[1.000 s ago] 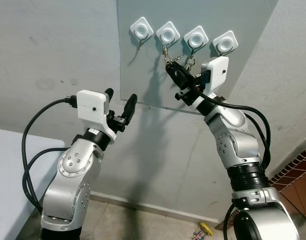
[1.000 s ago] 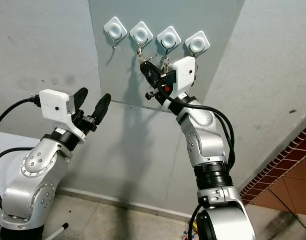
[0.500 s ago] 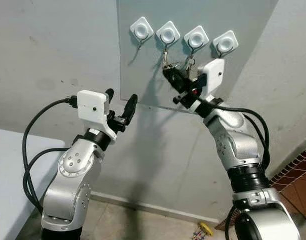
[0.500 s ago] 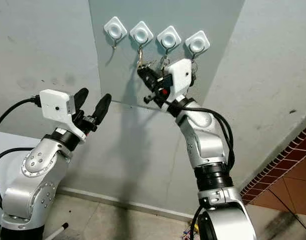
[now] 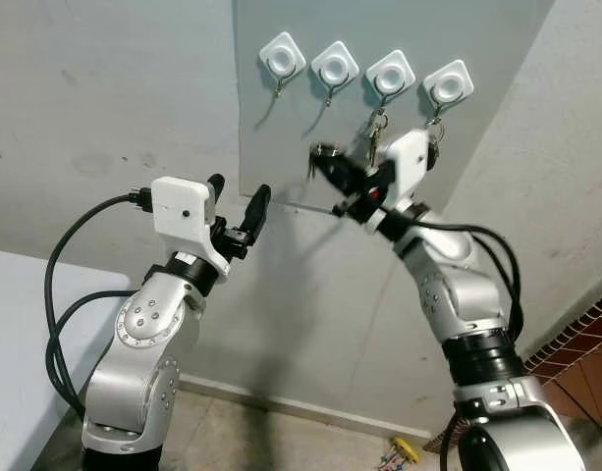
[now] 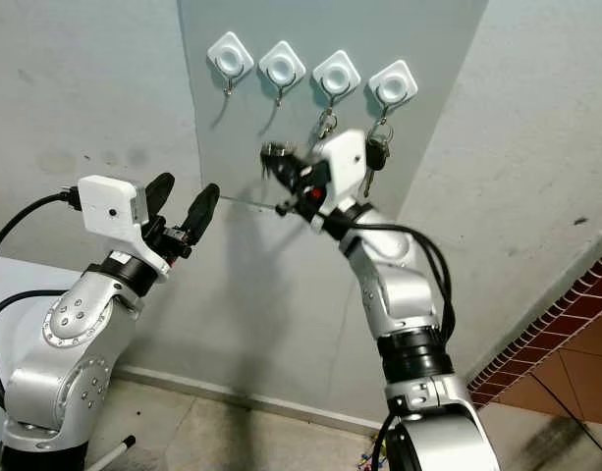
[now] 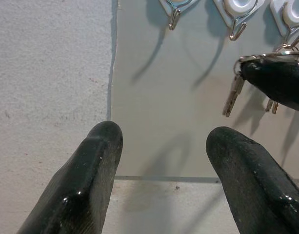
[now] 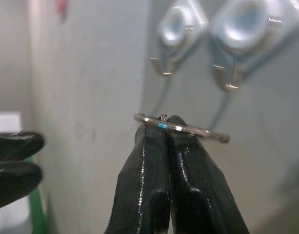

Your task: Hang keys on a hook

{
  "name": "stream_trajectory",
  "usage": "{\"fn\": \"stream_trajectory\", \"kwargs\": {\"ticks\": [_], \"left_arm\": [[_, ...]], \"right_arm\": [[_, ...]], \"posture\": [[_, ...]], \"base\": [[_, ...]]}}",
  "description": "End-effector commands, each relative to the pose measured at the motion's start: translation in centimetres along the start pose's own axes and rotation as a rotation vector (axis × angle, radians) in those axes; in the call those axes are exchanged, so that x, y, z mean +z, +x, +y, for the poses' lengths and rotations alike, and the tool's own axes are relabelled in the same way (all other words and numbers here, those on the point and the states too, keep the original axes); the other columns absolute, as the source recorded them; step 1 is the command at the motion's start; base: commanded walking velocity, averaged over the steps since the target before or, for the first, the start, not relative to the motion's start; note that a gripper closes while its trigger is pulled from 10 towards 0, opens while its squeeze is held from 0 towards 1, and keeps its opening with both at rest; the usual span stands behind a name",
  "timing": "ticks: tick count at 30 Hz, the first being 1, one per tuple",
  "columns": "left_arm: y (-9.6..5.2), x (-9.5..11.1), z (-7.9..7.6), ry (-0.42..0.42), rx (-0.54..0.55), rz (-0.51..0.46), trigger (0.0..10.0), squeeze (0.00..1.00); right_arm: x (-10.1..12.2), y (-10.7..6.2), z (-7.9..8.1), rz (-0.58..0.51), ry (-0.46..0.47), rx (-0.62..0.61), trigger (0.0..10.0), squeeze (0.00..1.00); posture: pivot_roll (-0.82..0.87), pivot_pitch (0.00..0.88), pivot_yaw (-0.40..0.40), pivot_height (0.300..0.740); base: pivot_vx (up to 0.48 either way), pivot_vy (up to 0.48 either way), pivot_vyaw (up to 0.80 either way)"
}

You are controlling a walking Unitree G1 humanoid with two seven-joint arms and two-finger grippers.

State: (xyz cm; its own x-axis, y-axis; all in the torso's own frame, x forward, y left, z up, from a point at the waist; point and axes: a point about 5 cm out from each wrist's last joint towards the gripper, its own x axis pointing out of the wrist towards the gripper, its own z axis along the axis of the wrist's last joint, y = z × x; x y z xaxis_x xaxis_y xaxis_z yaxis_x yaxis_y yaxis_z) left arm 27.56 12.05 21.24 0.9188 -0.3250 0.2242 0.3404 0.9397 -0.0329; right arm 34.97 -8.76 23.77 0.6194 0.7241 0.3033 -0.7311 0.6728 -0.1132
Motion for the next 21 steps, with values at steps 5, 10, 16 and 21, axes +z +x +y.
{"fn": "stream_trajectory", "kwargs": {"ticks": [5, 10, 16, 21], "left_arm": [[-0.1, 0.3, 0.0, -0.001, 0.007, -0.005, 10.0, 0.0], [-0.2, 0.2, 0.2, 0.002, 0.015, -0.001, 10.0, 0.0], [-0.6, -0.8, 0.5, 0.021, 0.026, 0.032, 10.0, 0.0], [-2.2, -6.0, 1.8, 0.033, 0.092, 0.206, 10.0, 0.0]], "right_arm": [[-3.6, -1.9, 2.0, 0.305, -0.219, 0.29, 10.0, 0.0], [-5.0, -3.7, 2.3, 0.442, -0.247, 0.412, 10.0, 0.0], [-7.0, -5.8, 2.4, 0.583, -0.273, 0.466, 10.0, 0.0], [-10.8, -8.4, 3.1, 0.694, -0.181, 0.413, 10.0, 0.0]], "posture": [[-0.03, 0.0, -0.08, 0.732], [-0.03, 0.0, -0.08, 0.732], [-0.03, 0.0, -0.079, 0.732], [-0.04, 0.0, -0.075, 0.732]], "base": [[0.0, 0.0, 0.0], [0.0, 0.0, 0.0], [0.0, 0.0, 0.0], [0.0, 0.0, 0.0]]}}
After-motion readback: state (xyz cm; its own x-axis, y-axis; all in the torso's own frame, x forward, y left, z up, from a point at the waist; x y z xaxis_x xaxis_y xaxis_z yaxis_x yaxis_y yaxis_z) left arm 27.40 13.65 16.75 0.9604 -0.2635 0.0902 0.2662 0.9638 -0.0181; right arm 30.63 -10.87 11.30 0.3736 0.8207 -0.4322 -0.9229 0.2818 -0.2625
